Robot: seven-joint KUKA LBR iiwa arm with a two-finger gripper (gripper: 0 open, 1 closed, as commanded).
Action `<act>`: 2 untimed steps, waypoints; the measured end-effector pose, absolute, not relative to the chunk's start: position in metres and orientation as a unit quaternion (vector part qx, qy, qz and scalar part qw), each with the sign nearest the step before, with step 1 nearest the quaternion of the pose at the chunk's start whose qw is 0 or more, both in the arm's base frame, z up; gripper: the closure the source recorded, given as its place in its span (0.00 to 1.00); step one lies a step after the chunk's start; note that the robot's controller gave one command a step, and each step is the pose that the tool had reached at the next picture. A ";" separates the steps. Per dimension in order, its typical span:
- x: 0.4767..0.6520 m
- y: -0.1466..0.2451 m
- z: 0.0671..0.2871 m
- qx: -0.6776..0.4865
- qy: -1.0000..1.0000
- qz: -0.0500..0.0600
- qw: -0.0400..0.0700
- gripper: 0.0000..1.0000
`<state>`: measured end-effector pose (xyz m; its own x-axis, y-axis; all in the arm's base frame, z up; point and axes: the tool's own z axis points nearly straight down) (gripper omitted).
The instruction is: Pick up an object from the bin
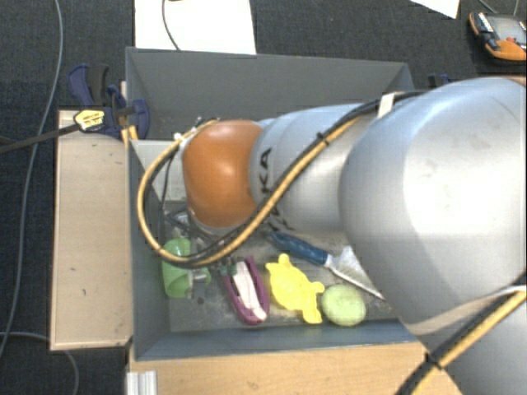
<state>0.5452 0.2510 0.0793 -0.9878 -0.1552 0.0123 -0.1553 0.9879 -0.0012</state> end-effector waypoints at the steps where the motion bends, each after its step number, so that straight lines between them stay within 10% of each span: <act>1: 0.558 0.254 0.071 0.224 -0.975 -0.002 -0.007 0.00; 2: 0.547 0.251 0.080 0.089 -0.996 0.000 0.004 1.00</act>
Offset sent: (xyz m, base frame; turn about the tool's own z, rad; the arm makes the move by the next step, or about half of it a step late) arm 0.0011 0.0004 -0.0001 -0.0232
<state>0.5470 0.2514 0.0797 -0.9842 -0.1768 0.0070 -0.1768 0.9842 0.0007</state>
